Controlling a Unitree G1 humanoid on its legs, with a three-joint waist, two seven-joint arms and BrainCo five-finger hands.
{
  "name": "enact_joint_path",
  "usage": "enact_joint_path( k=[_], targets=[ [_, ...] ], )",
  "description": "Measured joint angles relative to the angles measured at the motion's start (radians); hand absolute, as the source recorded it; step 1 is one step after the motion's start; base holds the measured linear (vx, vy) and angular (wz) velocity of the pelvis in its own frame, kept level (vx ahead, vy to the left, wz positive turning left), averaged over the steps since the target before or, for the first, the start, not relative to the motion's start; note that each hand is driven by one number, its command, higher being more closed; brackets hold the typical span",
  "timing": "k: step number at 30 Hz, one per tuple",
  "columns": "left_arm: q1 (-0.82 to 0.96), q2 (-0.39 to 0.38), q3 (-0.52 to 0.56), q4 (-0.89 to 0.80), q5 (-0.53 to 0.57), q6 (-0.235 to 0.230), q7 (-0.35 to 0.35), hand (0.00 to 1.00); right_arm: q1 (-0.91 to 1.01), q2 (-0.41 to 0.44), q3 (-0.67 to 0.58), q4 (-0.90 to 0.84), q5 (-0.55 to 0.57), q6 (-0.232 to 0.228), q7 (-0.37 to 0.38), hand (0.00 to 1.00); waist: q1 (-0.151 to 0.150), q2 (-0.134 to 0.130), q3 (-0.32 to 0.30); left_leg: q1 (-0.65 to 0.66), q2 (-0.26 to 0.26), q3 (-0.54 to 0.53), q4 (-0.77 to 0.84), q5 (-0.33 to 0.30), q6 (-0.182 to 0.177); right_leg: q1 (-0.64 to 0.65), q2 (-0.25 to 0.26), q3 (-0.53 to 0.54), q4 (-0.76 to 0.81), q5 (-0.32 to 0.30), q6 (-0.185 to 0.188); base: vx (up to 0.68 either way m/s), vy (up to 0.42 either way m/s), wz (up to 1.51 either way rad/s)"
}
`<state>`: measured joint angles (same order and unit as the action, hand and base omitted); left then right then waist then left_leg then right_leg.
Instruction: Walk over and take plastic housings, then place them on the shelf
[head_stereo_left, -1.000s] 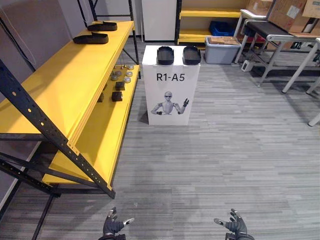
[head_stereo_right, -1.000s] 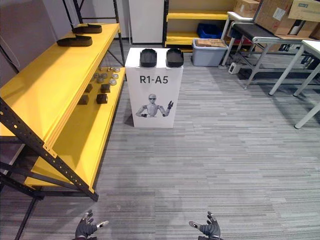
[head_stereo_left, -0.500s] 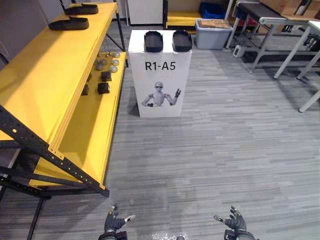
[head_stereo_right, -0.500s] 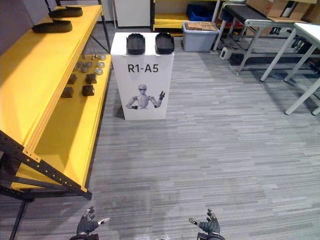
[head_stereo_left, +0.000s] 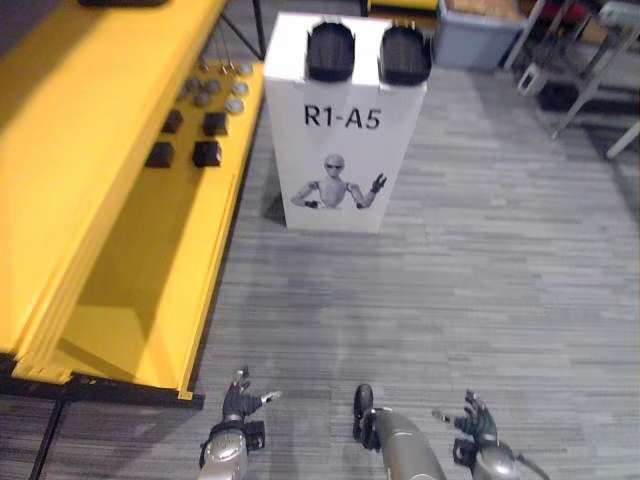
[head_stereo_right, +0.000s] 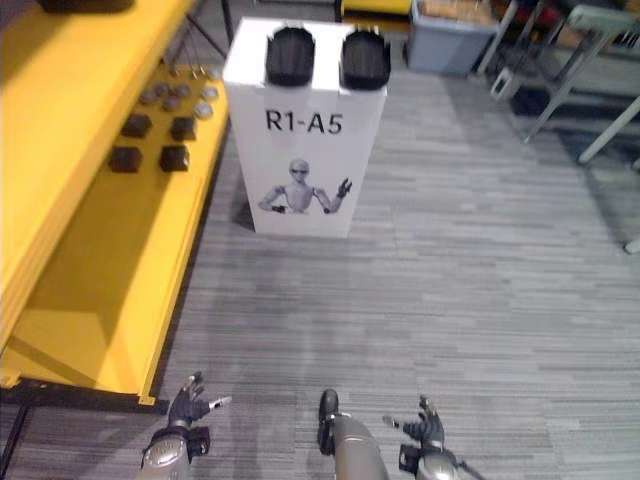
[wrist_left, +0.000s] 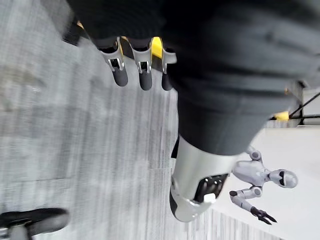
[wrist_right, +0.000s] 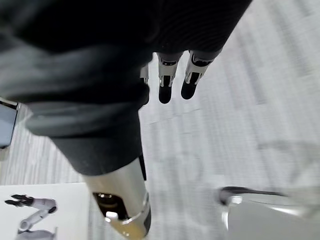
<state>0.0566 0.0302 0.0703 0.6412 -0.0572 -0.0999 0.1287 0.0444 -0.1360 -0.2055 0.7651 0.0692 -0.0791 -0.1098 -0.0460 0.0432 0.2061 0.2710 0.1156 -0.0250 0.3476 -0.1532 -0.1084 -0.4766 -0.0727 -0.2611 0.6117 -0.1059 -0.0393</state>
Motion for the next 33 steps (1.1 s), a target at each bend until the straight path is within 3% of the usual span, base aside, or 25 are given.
enact_joint_path(
  k=[1,2,3,4,5,6,9,10,11,12,13,14,16,20,21,23,25,26,27,28,29,31,33],
  targets=[
    [0.027,-0.027,0.016,0.005,-0.002,-0.003,0.000,0.00,0.020,-0.008,0.028,-0.004,0.002,-0.001,0.001,0.00,0.004,0.029,-0.004,-0.074,0.037,0.014,0.228,0.095,0.008,0.103,0.043,-0.030,-0.091,-0.052,-0.069,0.48,-0.378,0.13],
    [0.043,-0.037,0.025,-0.001,-0.003,-0.004,0.000,0.00,0.020,-0.004,0.033,-0.006,0.004,-0.001,0.002,0.00,0.014,0.052,-0.010,-0.141,0.072,0.022,0.366,0.150,0.012,0.153,0.082,-0.025,-0.152,-0.051,-0.072,0.51,-0.334,-0.22],
    [0.062,-0.038,0.031,-0.008,-0.010,-0.004,-0.002,0.00,0.012,0.016,0.032,-0.005,0.007,-0.001,0.001,0.00,0.026,0.062,-0.008,-0.238,0.119,0.044,0.557,0.139,0.009,0.216,0.125,-0.020,-0.218,-0.045,-0.081,0.56,-0.281,-0.41],
    [0.070,-0.034,0.040,-0.015,-0.018,-0.001,-0.003,0.00,0.006,0.050,0.032,-0.006,0.025,-0.001,-0.001,0.00,0.042,0.050,0.004,-0.347,0.155,0.081,0.743,0.093,0.001,0.309,0.154,-0.012,-0.293,-0.040,-0.091,0.69,-0.336,-0.43],
    [0.078,-0.035,0.041,-0.021,-0.020,0.002,-0.002,0.00,0.003,0.074,0.033,-0.007,0.036,-0.001,-0.003,0.00,0.064,0.015,0.023,-0.429,0.159,0.123,0.817,0.057,-0.007,0.411,0.163,0.009,-0.365,-0.039,-0.093,0.58,-0.270,-0.31],
    [0.082,-0.037,0.037,-0.030,-0.021,0.003,-0.003,0.00,0.003,0.079,0.032,-0.007,0.043,-0.001,-0.004,0.00,0.069,0.003,0.026,-0.466,0.158,0.146,0.823,0.041,-0.004,0.453,0.164,0.017,-0.399,-0.038,-0.093,0.56,-0.241,-0.18],
    [0.093,-0.048,0.013,-0.043,-0.035,0.002,-0.005,0.00,-0.023,0.063,0.026,-0.002,0.043,-0.002,-0.009,0.00,0.093,-0.011,0.032,-0.610,0.103,0.244,0.583,-0.043,0.006,0.594,0.168,0.071,-0.509,-0.044,-0.080,0.53,-0.134,-0.40],
    [0.093,-0.049,0.022,-0.043,-0.039,0.003,-0.004,0.00,-0.040,0.060,0.019,0.002,0.043,-0.002,-0.009,0.00,0.099,-0.015,0.039,-0.626,0.050,0.239,0.375,-0.042,0.023,0.635,0.163,0.099,-0.527,-0.058,-0.056,0.51,0.029,-0.71],
    [0.091,-0.048,0.023,-0.044,-0.039,0.003,-0.003,0.00,-0.046,0.054,0.012,0.005,0.043,-0.002,-0.010,0.00,0.104,-0.010,0.038,-0.628,0.006,0.227,0.164,-0.008,0.036,0.674,0.160,0.126,-0.544,-0.075,-0.030,0.51,0.057,-0.69],
    [0.091,-0.048,0.022,-0.044,-0.039,0.002,-0.003,0.00,-0.045,0.050,0.010,0.007,0.043,-0.002,-0.010,0.00,0.110,-0.004,0.035,-0.624,-0.013,0.216,0.063,0.028,0.040,0.692,0.162,0.141,-0.556,-0.085,-0.018,0.50,0.095,-0.86],
    [0.092,-0.050,0.022,-0.043,-0.039,0.001,-0.002,0.00,-0.043,0.043,0.012,0.016,0.043,-0.001,-0.015,0.00,0.130,0.000,0.032,-0.613,-0.037,0.184,-0.017,0.172,0.071,0.725,0.162,0.183,-0.570,-0.111,-0.007,0.53,0.117,-0.84],
    [0.088,-0.044,0.025,-0.035,-0.039,0.002,-0.002,0.00,-0.046,0.057,0.014,0.023,0.042,-0.002,-0.017,0.00,0.133,-0.024,0.032,-0.602,-0.071,0.195,0.006,0.164,0.127,0.751,0.128,0.222,-0.567,-0.140,0.006,0.56,0.125,-0.64],
    [0.071,-0.043,0.019,-0.034,-0.039,0.002,-0.002,0.00,-0.040,0.052,0.011,0.035,0.041,-0.001,-0.017,0.00,0.113,-0.033,0.025,-0.613,-0.095,0.189,0.038,0.115,0.167,0.731,0.098,0.224,-0.510,-0.157,0.032,0.58,0.136,0.01],
    [0.080,-0.034,-0.016,-0.029,-0.039,0.011,-0.003,0.00,-0.023,0.072,0.012,0.058,0.017,0.001,-0.011,0.00,0.107,-0.040,0.026,-0.447,-0.137,0.219,0.028,-0.013,0.187,0.466,0.006,0.219,0.207,-0.178,0.166,0.54,0.145,-0.12],
    [0.079,-0.033,-0.025,-0.032,-0.039,0.012,-0.003,0.00,-0.004,0.073,0.017,0.055,0.016,0.001,-0.007,0.00,0.107,-0.040,0.024,-0.381,-0.147,0.216,0.019,-0.041,0.193,0.411,-0.021,0.210,0.304,-0.183,0.158,0.61,0.099,0.16],
    [0.067,-0.024,-0.026,-0.032,-0.039,0.011,-0.001,0.00,0.006,0.075,0.033,0.044,0.008,0.001,-0.006,0.00,0.106,-0.040,0.020,-0.303,-0.148,0.199,-0.015,-0.062,0.194,0.318,-0.062,0.157,0.311,-0.193,0.142,0.54,0.016,0.28],
    [0.060,-0.013,-0.026,-0.027,-0.039,0.010,-0.001,0.00,0.002,0.074,0.043,0.048,-0.001,0.001,-0.005,0.00,0.083,-0.035,0.020,-0.240,-0.130,0.160,-0.061,-0.063,0.192,0.253,-0.069,0.106,0.164,-0.198,0.130,0.52,-0.083,0.51],
    [0.060,-0.010,-0.023,-0.018,-0.039,0.009,-0.001,0.00,-0.002,0.073,0.048,0.053,-0.002,0.000,-0.005,0.00,0.082,-0.036,0.017,-0.203,-0.111,0.149,-0.081,-0.068,0.181,0.238,-0.054,0.107,0.013,-0.184,0.122,0.39,-0.112,0.40],
    [0.061,-0.007,-0.021,-0.008,-0.039,0.007,-0.001,0.00,0.001,0.073,0.049,0.056,-0.001,0.000,-0.005,0.00,0.083,-0.039,0.011,-0.192,-0.105,0.138,-0.086,-0.075,0.164,0.232,-0.045,0.111,-0.078,-0.163,0.110,0.50,-0.154,0.51],
    [0.063,0.006,-0.020,0.014,-0.039,0.006,0.000,0.00,0.009,0.073,0.048,0.073,-0.001,0.000,-0.007,0.00,0.081,-0.049,-0.001,-0.175,-0.100,0.122,-0.087,-0.102,0.119,0.236,-0.034,0.121,-0.235,-0.005,0.088,0.50,-0.173,0.62],
    [0.058,0.001,-0.019,0.052,-0.039,0.009,0.000,0.00,0.014,0.061,0.047,0.106,-0.001,0.000,-0.007,0.00,0.076,-0.035,-0.021,-0.163,-0.073,0.089,-0.084,-0.117,0.096,0.248,-0.014,0.111,-0.246,0.076,0.046,0.51,-0.181,0.56],
    [0.072,-0.014,-0.012,0.056,-0.038,0.010,0.000,0.00,0.014,0.060,0.047,0.104,0.000,0.001,-0.007,0.00,0.088,-0.023,-0.037,-0.173,-0.038,0.092,-0.049,-0.100,0.067,0.278,0.012,0.094,-0.282,0.066,0.030,0.50,-0.219,0.23],
    [0.069,-0.039,0.004,0.055,-0.038,0.013,-0.001,0.00,0.030,0.063,0.047,0.079,0.004,0.000,-0.009,0.00,0.078,-0.016,-0.036,-0.240,-0.020,0.096,0.130,-0.070,0.028,0.357,0.017,0.059,-0.351,0.064,0.027,0.41,-0.210,0.39]
  ],
)
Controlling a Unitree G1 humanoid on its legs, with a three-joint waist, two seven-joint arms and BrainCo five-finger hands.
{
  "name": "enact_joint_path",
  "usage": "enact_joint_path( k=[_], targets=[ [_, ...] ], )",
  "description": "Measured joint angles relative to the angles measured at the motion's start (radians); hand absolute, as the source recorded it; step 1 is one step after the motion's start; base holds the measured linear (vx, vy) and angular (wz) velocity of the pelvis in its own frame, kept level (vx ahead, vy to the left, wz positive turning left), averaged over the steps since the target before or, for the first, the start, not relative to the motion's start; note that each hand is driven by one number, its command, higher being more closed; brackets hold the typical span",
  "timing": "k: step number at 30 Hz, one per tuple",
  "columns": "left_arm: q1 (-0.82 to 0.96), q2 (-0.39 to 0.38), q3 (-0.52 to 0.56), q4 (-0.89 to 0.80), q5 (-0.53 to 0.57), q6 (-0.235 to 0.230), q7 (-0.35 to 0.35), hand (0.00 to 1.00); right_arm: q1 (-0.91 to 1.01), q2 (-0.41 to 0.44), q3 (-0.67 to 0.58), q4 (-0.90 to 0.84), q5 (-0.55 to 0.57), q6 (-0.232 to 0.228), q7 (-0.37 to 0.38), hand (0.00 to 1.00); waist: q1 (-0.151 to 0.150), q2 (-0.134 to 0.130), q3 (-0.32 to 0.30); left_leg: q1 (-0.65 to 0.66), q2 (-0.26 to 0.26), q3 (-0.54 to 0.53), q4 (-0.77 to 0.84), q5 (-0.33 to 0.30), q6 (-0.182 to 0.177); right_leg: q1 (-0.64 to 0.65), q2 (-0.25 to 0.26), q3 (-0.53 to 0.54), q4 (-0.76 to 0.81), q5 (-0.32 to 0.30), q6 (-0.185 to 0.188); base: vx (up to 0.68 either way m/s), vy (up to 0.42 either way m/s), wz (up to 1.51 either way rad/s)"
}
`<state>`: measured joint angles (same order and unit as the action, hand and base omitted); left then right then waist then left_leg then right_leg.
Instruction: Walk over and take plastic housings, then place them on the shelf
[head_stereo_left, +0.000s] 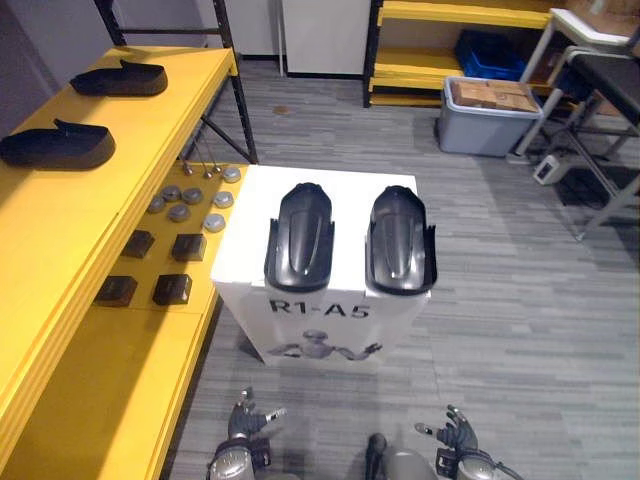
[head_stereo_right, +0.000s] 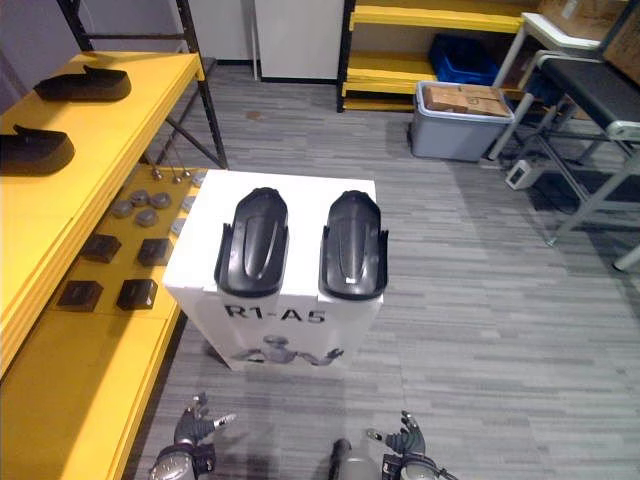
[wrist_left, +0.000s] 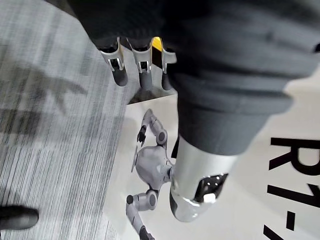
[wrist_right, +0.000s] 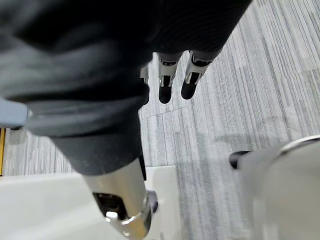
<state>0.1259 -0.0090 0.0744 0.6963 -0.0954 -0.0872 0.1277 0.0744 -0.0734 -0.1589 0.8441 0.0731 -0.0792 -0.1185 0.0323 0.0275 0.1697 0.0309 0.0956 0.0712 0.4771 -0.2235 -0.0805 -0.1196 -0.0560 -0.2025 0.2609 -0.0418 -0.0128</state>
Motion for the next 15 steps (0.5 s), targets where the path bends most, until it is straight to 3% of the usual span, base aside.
enact_joint_path(
  k=[1,3,5,6,7,10,15],
  targets=[
    [-0.003,-0.017,0.004,-0.003,0.000,0.000,-0.001,0.00,0.018,0.002,0.002,-0.016,0.007,-0.001,0.000,0.00,0.005,-0.003,0.002,-0.070,0.027,0.022,0.179,0.025,-0.014,0.074,-0.003,-0.014,-0.056,0.001,-0.003,0.33,-0.149,0.31],
    [0.002,-0.034,0.006,-0.003,0.000,-0.001,-0.002,0.00,0.024,0.011,-0.008,-0.022,0.024,-0.002,-0.005,0.00,0.011,-0.006,0.002,-0.121,0.068,0.096,0.235,-0.034,-0.016,0.163,-0.008,-0.013,-0.110,0.002,-0.004,0.31,-0.063,0.03],
    [0.000,-0.034,0.007,-0.002,0.000,-0.001,-0.002,0.00,0.017,0.011,-0.033,-0.030,0.040,-0.007,-0.008,0.00,0.009,0.002,-0.002,-0.147,0.068,0.111,0.053,-0.020,-0.001,0.183,-0.015,-0.002,-0.136,0.002,0.000,0.16,0.082,-0.19],
    [-0.003,-0.035,0.007,0.006,0.000,-0.002,-0.002,0.00,0.021,0.003,-0.039,-0.029,0.040,-0.009,-0.009,0.00,0.006,0.028,-0.011,-0.160,0.074,0.092,-0.118,0.117,0.001,0.187,0.004,0.001,-0.147,-0.002,0.019,0.12,0.123,-0.19],
    [-0.004,-0.035,0.005,0.019,0.000,-0.004,-0.002,0.00,0.025,-0.007,-0.041,-0.024,0.040,-0.009,-0.009,0.00,0.006,0.043,-0.015,-0.167,0.082,0.082,-0.153,0.144,0.015,0.188,0.017,0.005,-0.152,-0.008,0.031,0.17,0.183,-0.09],
    [-0.012,0.001,-0.002,0.054,0.000,-0.002,-0.001,0.00,0.054,0.035,-0.071,-0.005,0.045,-0.008,-0.018,0.00,0.007,-0.005,-0.018,-0.103,0.024,0.104,-0.273,0.175,0.022,0.190,-0.034,0.019,-0.166,-0.016,0.056,0.15,0.147,-0.01],
    [0.004,0.035,0.000,0.073,0.002,0.000,0.000,0.00,0.070,0.040,-0.082,-0.007,0.061,-0.008,-0.022,0.00,0.008,-0.009,-0.020,-0.013,-0.007,0.150,-0.428,0.233,0.027,0.189,-0.052,0.056,-0.168,-0.022,0.066,0.07,0.046,-0.18]
  ],
)
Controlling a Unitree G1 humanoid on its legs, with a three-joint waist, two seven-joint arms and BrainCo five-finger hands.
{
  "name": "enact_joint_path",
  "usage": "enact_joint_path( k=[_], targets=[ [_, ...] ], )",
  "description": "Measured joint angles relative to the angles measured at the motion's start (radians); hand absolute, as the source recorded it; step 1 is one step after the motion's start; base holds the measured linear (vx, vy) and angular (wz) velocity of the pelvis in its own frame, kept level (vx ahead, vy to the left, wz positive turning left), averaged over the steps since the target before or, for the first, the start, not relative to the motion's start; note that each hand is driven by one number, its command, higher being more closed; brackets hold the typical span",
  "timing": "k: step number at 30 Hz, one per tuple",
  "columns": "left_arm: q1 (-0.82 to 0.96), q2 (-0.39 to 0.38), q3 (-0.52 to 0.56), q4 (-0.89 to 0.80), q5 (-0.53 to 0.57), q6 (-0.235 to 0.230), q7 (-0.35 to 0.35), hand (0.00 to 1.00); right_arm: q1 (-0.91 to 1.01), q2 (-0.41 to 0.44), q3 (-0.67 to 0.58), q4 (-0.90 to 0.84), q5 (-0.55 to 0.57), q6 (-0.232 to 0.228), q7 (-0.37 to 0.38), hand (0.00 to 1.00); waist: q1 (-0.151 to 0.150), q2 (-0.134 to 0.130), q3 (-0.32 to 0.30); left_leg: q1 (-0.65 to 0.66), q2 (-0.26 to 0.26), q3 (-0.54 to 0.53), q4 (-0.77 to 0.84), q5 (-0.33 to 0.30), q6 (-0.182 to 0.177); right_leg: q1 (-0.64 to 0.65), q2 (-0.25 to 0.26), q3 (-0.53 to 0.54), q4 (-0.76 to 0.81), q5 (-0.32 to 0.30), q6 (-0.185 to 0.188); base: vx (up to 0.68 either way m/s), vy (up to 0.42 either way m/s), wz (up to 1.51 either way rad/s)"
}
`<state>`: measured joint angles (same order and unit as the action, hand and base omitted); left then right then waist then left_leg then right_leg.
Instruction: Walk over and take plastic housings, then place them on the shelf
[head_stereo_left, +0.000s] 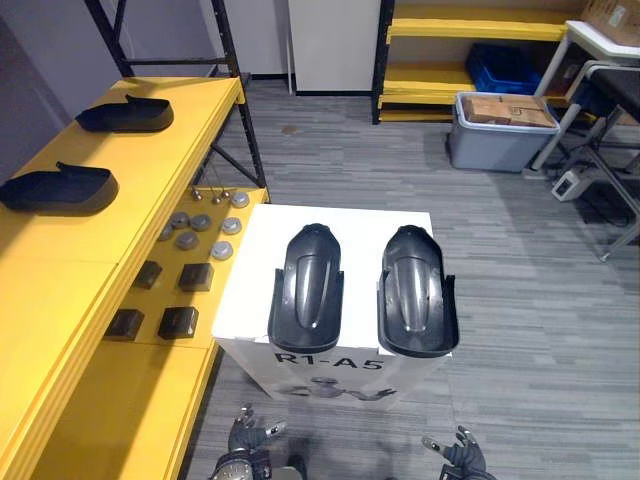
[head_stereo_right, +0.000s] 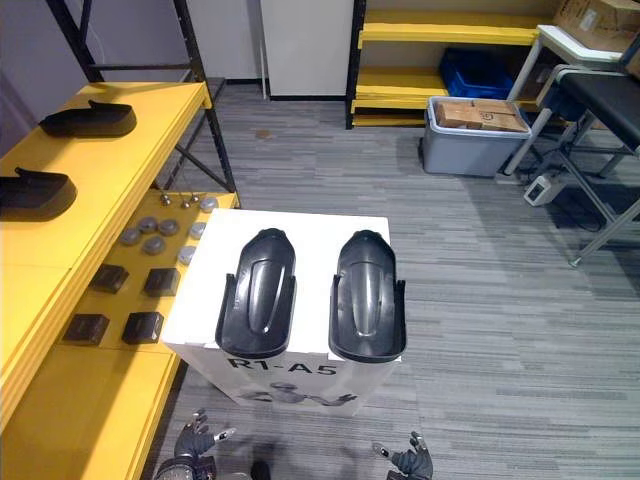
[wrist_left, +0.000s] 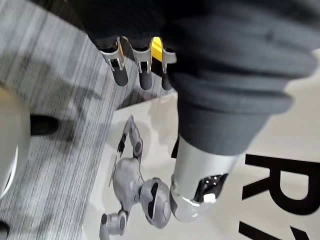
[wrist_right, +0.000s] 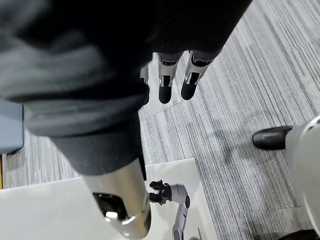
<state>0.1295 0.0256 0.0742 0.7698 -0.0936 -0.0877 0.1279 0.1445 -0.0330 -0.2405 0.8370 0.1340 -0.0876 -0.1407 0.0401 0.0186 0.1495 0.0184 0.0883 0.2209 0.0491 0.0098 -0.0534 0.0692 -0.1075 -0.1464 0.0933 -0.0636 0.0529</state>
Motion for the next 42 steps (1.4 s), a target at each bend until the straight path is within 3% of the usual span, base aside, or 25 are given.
enact_joint_path(
  k=[4,7,13,19,21,25,27,30,39,42],
  targets=[
    [0.007,0.002,0.005,0.001,0.000,0.000,-0.002,0.00,0.001,-0.011,-0.081,-0.032,0.008,0.001,-0.012,0.00,-0.002,-0.002,-0.002,0.049,0.001,0.026,-0.078,0.033,-0.009,-0.003,0.015,0.025,0.000,0.000,0.000,0.02,-0.002,-0.21],
    [0.032,0.005,0.018,-0.009,0.000,0.000,-0.002,0.00,0.021,-0.049,-0.114,-0.220,0.019,0.002,-0.027,0.00,-0.027,-0.005,-0.004,0.062,0.003,0.053,-0.100,0.040,-0.012,-0.016,0.022,0.055,0.004,0.000,0.000,-0.01,0.003,-0.25],
    [0.082,0.018,0.017,-0.036,0.001,-0.003,-0.006,0.00,0.042,-0.140,-0.180,-0.647,0.017,-0.004,-0.044,0.00,-0.039,-0.020,-0.034,0.073,-0.003,0.081,-0.118,0.040,-0.011,-0.034,0.024,0.098,0.002,0.000,0.000,-0.02,0.021,-0.18],
    [0.110,0.038,-0.024,-0.036,0.001,-0.011,-0.017,0.00,-0.004,-0.174,-0.102,-0.910,0.012,-0.047,-0.032,0.00,-0.050,-0.027,-0.039,0.068,-0.009,0.054,-0.120,0.041,-0.010,-0.035,0.024,0.108,-0.016,0.001,0.001,0.00,0.004,0.00],
    [0.110,0.038,-0.037,-0.036,0.001,-0.017,-0.029,0.00,-0.055,-0.211,-0.014,-0.962,-0.027,-0.070,-0.020,0.00,-0.048,-0.027,-0.041,0.061,-0.011,0.044,-0.119,0.043,-0.008,-0.035,0.023,0.107,-0.018,0.004,0.005,-0.02,0.010,0.09],
    [0.109,0.041,-0.066,-0.036,0.001,-0.022,-0.043,0.00,-0.140,-0.228,0.111,-0.960,-0.071,-0.089,-0.003,0.00,-0.038,-0.026,-0.043,0.046,-0.016,0.023,-0.119,0.049,0.001,-0.034,0.021,0.103,-0.032,0.006,0.008,-0.02,0.015,0.14],
    [0.106,0.041,-0.071,-0.036,0.001,-0.022,-0.045,0.00,-0.183,-0.226,0.157,-0.890,-0.109,-0.088,0.001,0.00,-0.018,-0.025,-0.044,0.039,-0.018,0.010,-0.119,0.053,0.006,-0.033,0.020,0.101,-0.034,0.011,0.008,0.00,0.016,0.17],
    [0.106,0.041,-0.071,-0.036,0.001,-0.022,-0.045,0.00,-0.200,-0.212,0.186,-0.816,-0.157,-0.085,0.000,0.00,-0.010,-0.025,-0.044,0.038,-0.020,-0.011,-0.119,0.055,0.009,-0.021,0.018,0.078,-0.034,0.012,0.007,0.01,0.012,0.24],
    [0.106,0.024,-0.073,-0.036,0.001,-0.022,-0.015,0.00,-0.216,-0.066,0.180,-0.629,-0.464,0.040,-0.129,0.00,-0.010,-0.010,-0.036,0.038,-0.020,-0.033,-0.122,0.063,0.009,-0.008,0.018,0.054,-0.037,0.012,0.007,-0.01,0.010,0.07],
    [0.105,0.019,-0.073,-0.036,0.003,-0.021,-0.004,0.00,-0.218,-0.041,0.166,-0.564,-0.512,0.081,-0.158,0.00,-0.009,-0.001,-0.030,0.038,-0.021,-0.040,-0.135,0.073,0.010,-0.010,0.019,0.050,-0.039,0.012,0.007,-0.04,0.011,0.06]
  ],
)
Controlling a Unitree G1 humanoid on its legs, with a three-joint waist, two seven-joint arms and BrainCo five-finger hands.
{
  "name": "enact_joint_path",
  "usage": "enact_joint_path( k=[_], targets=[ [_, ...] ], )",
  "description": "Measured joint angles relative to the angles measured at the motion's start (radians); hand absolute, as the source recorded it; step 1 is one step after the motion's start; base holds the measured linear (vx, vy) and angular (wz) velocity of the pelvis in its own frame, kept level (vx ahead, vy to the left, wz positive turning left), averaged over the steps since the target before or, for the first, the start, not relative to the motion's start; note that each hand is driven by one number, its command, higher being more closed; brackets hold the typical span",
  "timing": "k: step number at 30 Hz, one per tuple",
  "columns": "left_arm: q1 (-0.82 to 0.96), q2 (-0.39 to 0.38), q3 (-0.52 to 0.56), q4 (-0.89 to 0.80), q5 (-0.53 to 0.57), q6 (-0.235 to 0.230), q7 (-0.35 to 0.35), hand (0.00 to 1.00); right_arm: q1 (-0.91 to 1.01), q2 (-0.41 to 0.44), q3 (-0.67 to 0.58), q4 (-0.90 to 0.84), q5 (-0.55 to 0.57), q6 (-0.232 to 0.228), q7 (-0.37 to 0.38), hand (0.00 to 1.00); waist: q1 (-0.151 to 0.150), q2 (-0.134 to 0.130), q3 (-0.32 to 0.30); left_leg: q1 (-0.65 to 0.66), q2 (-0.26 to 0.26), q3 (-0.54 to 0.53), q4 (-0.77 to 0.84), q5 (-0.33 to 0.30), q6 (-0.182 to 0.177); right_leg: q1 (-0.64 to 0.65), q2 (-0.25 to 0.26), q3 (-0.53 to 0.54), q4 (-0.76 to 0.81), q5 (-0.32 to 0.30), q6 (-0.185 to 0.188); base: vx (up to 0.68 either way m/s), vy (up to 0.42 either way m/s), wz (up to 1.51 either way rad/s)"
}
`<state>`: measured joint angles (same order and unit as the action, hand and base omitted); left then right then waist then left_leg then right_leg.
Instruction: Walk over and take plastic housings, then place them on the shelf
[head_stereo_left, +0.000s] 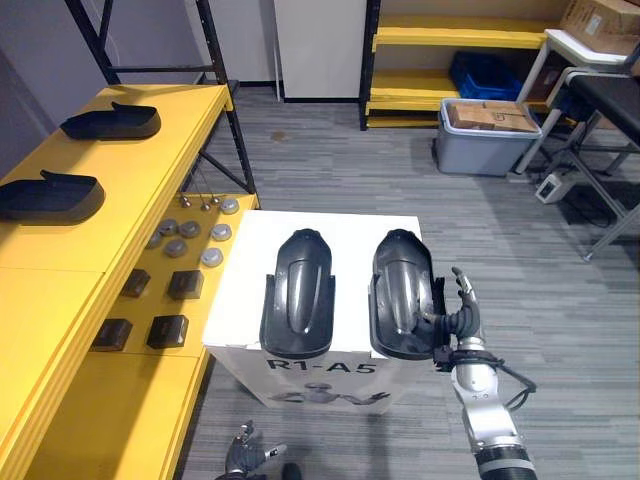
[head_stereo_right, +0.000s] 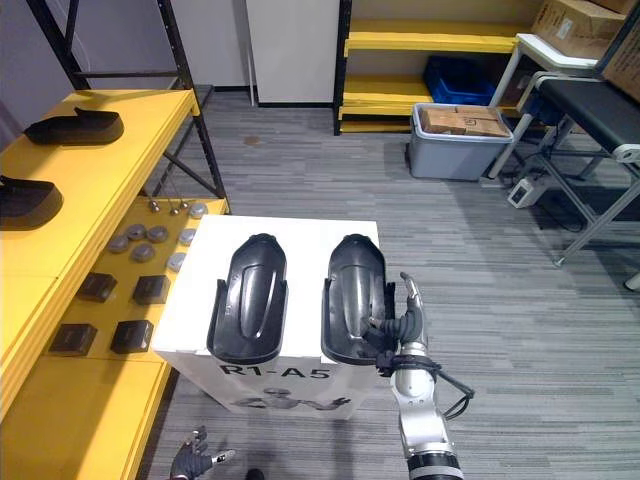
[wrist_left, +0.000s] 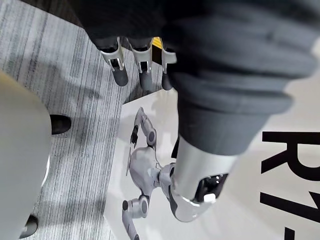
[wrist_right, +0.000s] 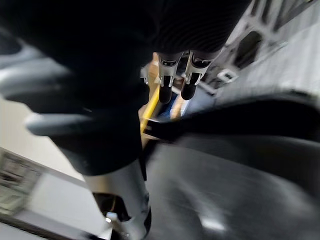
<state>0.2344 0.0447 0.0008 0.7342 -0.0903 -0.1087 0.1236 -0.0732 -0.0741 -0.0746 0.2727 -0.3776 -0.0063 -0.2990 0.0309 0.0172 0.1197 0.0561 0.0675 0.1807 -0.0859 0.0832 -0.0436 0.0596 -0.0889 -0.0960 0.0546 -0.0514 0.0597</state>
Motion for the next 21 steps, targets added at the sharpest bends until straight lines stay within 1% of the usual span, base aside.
enact_joint_path(
  k=[2,4,8,9,12,15,19,21],
  targets=[
    [-0.002,-0.002,0.000,0.000,0.006,0.000,0.002,0.00,-0.005,0.003,-0.004,0.074,-0.007,0.021,-0.011,0.00,0.008,0.004,0.002,0.000,0.000,0.000,0.000,0.001,-0.001,0.001,0.000,-0.001,-0.005,0.000,0.000,-0.04,0.013,0.00],
    [-0.002,-0.002,0.000,0.000,0.006,0.003,0.002,0.00,-0.018,0.001,-0.006,0.102,0.000,0.030,-0.013,0.00,0.008,0.006,0.003,0.000,0.000,0.000,-0.001,0.001,-0.001,0.003,0.000,-0.002,-0.013,0.000,0.000,-0.04,0.013,-0.02],
    [-0.003,-0.003,0.002,0.000,0.007,0.009,-0.002,0.00,-0.066,-0.008,-0.038,0.173,0.052,0.032,0.037,0.00,0.007,0.005,0.003,0.000,-0.002,-0.009,-0.002,0.003,-0.004,0.010,-0.001,-0.012,-0.021,-0.001,0.000,-0.02,0.006,0.04],
    [-0.003,-0.002,0.002,0.000,0.007,0.012,-0.004,0.00,-0.080,-0.011,-0.047,0.193,0.067,0.031,0.047,1.00,0.005,0.004,0.003,-0.001,-0.003,-0.017,-0.005,0.004,-0.005,0.016,-0.003,-0.025,-0.027,-0.001,0.000,-0.03,0.003,0.14],
    [-0.004,-0.002,0.003,0.000,0.008,0.015,-0.007,0.00,-0.114,-0.027,-0.045,0.240,0.123,0.028,0.077,1.00,0.007,0.004,0.003,0.000,-0.003,-0.023,-0.005,0.005,-0.007,0.022,-0.003,-0.030,-0.030,-0.001,0.000,-0.03,0.004,0.08],
    [-0.006,-0.002,0.003,0.001,0.014,0.015,-0.012,0.00,-0.132,-0.033,-0.048,0.271,0.171,0.026,0.082,1.00,0.007,0.003,0.002,0.000,-0.003,-0.023,-0.006,0.005,-0.007,0.023,-0.003,-0.030,-0.031,-0.001,0.000,0.00,0.000,0.00],
    [-0.008,-0.001,0.003,0.001,0.014,0.016,-0.017,0.00,-0.140,-0.044,-0.082,0.302,0.255,0.018,0.082,1.00,0.007,-0.002,0.004,0.001,-0.002,-0.020,-0.005,0.004,-0.008,0.027,-0.002,-0.028,-0.035,-0.001,0.000,0.00,0.000,0.00],
    [-0.009,0.001,0.003,0.002,0.015,0.016,-0.018,0.00,-0.137,-0.048,-0.082,0.306,0.272,0.013,0.083,1.00,0.007,-0.005,0.005,0.001,-0.001,-0.017,-0.005,0.004,-0.008,0.027,0.000,-0.027,-0.036,-0.001,0.000,0.01,-0.001,-0.02]
  ],
)
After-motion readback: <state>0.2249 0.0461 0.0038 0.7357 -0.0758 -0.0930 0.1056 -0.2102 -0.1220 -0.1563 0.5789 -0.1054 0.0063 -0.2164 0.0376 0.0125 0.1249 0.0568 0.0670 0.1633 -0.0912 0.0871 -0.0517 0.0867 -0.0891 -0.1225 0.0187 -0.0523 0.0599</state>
